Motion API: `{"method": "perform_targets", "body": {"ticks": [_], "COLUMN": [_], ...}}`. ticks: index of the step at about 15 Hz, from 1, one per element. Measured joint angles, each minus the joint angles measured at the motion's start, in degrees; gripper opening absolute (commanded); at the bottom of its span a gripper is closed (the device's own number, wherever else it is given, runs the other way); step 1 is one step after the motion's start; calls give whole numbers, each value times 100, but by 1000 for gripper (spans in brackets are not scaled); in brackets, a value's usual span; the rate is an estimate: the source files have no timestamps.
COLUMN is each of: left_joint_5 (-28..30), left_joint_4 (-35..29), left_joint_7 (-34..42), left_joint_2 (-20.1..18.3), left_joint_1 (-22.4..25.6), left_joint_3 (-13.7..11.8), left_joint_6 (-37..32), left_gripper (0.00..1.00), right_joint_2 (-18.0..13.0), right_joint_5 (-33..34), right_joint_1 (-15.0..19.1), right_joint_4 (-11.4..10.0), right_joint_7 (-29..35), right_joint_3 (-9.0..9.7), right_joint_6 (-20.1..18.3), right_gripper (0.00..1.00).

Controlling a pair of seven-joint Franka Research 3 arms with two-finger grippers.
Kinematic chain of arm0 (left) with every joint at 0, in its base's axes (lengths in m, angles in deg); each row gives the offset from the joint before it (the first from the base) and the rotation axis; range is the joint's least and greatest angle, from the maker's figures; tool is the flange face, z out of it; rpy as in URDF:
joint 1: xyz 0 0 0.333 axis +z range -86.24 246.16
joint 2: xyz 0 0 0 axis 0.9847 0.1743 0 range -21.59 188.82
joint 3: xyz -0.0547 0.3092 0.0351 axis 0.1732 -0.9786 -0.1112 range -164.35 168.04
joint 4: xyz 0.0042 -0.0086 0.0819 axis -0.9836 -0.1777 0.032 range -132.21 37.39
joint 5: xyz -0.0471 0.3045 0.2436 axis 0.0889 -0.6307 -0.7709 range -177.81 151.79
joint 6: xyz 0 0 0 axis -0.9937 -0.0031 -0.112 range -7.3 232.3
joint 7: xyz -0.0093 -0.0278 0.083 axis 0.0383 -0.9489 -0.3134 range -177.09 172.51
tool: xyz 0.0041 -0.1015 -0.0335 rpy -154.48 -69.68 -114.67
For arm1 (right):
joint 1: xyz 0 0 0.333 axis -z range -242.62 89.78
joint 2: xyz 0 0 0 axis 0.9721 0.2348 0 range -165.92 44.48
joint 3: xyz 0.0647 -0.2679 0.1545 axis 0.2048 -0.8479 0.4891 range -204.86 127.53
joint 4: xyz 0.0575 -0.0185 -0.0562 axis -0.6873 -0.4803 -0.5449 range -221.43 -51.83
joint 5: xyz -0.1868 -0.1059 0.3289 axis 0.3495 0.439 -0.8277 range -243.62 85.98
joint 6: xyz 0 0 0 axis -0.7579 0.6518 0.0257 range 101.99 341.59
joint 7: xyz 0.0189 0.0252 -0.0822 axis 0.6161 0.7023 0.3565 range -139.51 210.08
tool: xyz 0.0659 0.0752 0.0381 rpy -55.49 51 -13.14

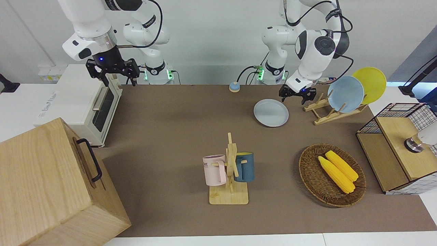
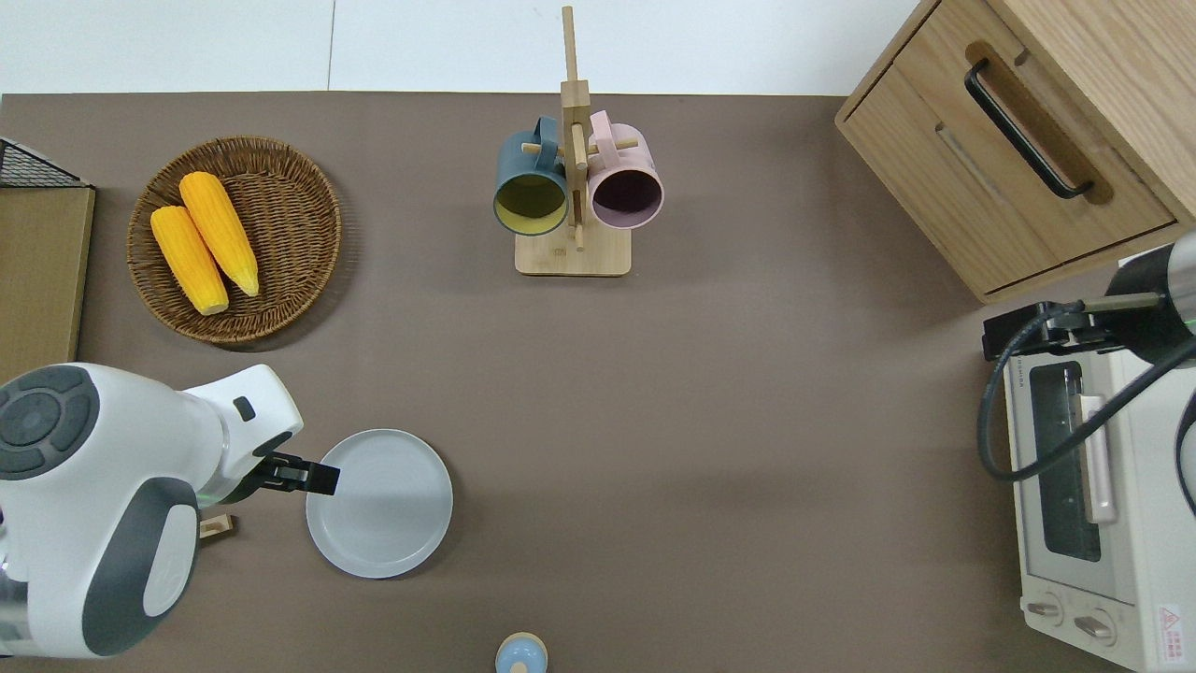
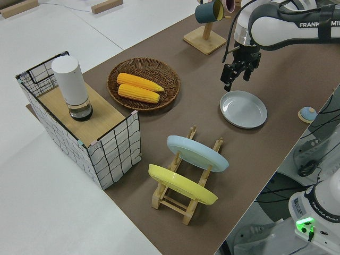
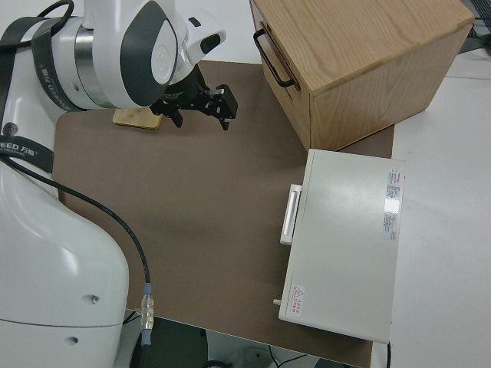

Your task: Pick gray plate from table and place it on lower plate rack with left arm

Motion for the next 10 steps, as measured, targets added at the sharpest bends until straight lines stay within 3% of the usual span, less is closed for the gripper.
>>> {"method": "perform_targets", "body": {"ticks": [10], "left_joint_5": [0], "left_joint_4": [-1021], "left_joint_7": [-292], "left_joint_2": [-159], "left_joint_1": [-15], "left_joint_3": [136], "left_joint_6": [1170], "left_gripper": [998], "right_joint_2": [0], "right_joint_5": [0], "right_joint_1": [0], "right_joint_4": [0], "right_joint_7": [0], "right_joint_3": [0], "right_joint_6": [0], "right_gripper": [983]}}
